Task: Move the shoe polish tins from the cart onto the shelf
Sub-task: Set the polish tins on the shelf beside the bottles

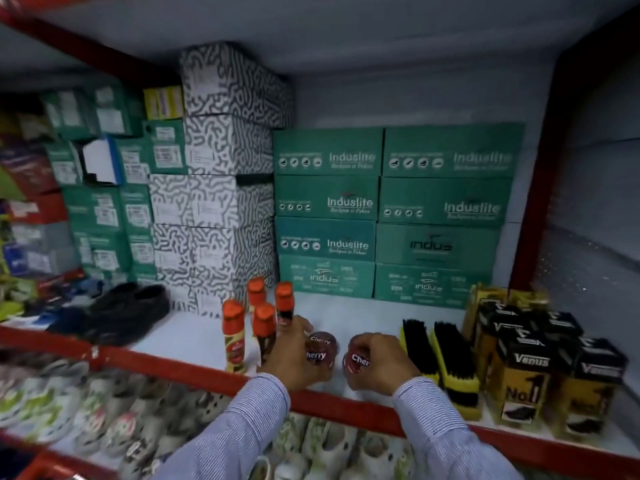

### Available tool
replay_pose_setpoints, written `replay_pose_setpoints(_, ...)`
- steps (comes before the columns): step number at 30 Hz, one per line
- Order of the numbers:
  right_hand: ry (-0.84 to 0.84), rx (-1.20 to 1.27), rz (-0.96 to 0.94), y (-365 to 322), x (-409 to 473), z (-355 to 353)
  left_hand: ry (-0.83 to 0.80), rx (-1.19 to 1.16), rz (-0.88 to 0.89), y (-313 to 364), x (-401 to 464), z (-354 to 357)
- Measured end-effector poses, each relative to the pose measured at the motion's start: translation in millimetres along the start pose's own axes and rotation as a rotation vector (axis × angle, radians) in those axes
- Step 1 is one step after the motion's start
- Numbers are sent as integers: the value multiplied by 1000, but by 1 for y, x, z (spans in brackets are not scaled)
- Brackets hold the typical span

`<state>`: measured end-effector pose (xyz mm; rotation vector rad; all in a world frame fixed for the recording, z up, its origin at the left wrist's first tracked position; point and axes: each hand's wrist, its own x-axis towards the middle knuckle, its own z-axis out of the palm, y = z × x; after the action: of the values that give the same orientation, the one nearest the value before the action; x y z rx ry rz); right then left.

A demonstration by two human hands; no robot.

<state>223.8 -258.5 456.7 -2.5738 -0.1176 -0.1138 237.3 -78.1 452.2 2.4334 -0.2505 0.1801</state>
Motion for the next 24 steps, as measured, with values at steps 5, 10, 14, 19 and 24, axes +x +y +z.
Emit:
replay_pose_setpoints(5,29,-45,12,13,11,24,-50,15,-16,-7,17,19)
replay_pose_setpoints(10,-58,-15,3,27,21,20,-138,45,67,-18,27,16)
replay_pose_setpoints(14,82,54,23,31,41,8,-66,87,101,-16,49,16)
replay_pose_setpoints(19,127,43,84,26,62,21,-60,145,86,-19,70,34)
replay_pose_setpoints(24,106,77,98,32,71,29,-65,146,85,-28,84,44)
